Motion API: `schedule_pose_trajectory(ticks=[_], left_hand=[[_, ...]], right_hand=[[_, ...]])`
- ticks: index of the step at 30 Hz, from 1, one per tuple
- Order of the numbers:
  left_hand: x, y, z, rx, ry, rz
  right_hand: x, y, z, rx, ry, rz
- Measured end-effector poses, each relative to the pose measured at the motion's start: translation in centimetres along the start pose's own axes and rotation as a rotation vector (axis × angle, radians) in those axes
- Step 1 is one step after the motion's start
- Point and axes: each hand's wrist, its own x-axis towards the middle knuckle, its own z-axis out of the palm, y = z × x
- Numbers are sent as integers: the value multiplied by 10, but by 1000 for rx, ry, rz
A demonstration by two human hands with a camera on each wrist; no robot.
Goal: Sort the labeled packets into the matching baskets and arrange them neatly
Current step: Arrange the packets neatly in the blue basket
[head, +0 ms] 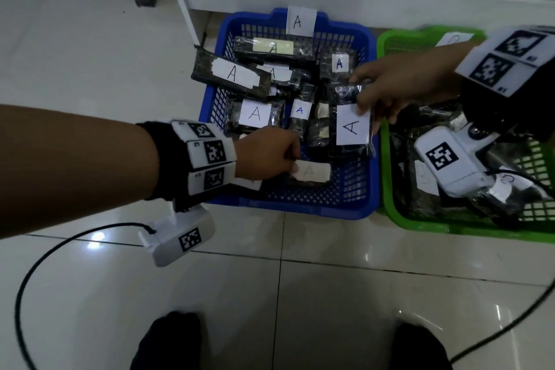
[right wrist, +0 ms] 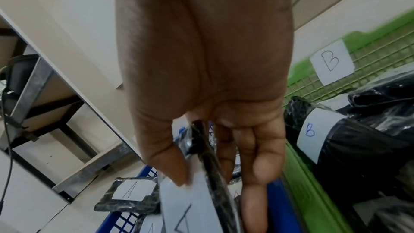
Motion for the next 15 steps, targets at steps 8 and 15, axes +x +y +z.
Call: schedule_pose_trajectory(ticks=[8, 15], left_hand=[[11, 16, 16, 186, -432, 68], [3, 3, -5, 247, -220, 217]], right_hand=[[5, 5, -2, 5, 62, -28], [7, 10, -4, -4, 71, -51]])
